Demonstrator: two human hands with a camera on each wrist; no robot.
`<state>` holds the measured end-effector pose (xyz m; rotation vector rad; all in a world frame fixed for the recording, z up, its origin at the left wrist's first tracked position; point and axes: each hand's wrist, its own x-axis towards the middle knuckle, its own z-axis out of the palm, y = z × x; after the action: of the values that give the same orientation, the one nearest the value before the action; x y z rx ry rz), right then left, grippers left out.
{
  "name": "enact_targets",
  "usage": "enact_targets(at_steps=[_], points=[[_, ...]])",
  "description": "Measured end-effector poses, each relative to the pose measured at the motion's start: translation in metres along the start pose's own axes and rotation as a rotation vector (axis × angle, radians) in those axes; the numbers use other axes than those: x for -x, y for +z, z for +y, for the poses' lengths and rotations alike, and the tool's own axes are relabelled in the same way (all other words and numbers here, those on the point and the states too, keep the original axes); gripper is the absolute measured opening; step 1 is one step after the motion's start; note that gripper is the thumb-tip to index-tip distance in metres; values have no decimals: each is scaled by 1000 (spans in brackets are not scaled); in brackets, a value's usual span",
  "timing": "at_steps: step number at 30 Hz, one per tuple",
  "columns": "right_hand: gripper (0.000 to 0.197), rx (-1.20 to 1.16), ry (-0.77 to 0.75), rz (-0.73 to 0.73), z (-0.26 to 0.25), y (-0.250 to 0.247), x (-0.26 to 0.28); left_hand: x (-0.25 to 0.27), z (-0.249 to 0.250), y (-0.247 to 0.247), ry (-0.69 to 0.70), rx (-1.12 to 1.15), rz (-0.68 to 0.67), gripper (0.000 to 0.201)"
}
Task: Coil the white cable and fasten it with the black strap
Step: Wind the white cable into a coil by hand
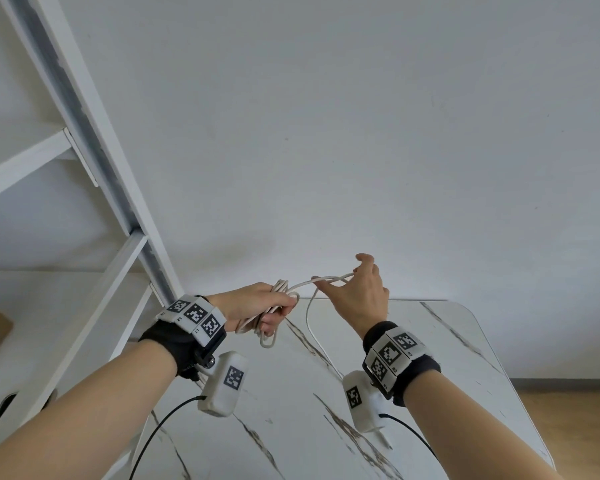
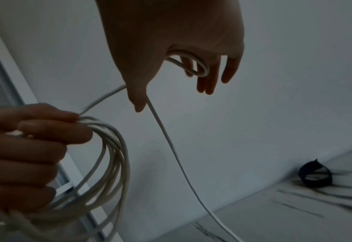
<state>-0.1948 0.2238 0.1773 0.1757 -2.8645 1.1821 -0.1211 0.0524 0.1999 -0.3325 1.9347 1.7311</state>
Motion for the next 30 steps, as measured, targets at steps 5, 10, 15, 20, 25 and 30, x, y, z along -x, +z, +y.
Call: enact_targets(at_steps=[5, 10, 15, 20, 25, 30], points=[[91, -389, 264, -111, -1, -3, 0, 1, -5, -1, 2, 1, 31, 31], [68, -630, 270, -184, 2, -6, 0, 4, -9, -3, -14, 26, 23, 32], [67, -625, 192, -212, 5, -3, -3, 8, -8, -4, 23, 62, 42, 31], [32, -574, 193, -163, 21, -3, -12, 13, -4, -12, 67, 120, 72, 31], [3, -420, 157, -308, 29, 0, -11, 17, 0, -20, 114, 180, 94, 31], [12, -181, 70, -414, 46, 6, -12, 20, 8, -30, 175, 267, 121, 30]])
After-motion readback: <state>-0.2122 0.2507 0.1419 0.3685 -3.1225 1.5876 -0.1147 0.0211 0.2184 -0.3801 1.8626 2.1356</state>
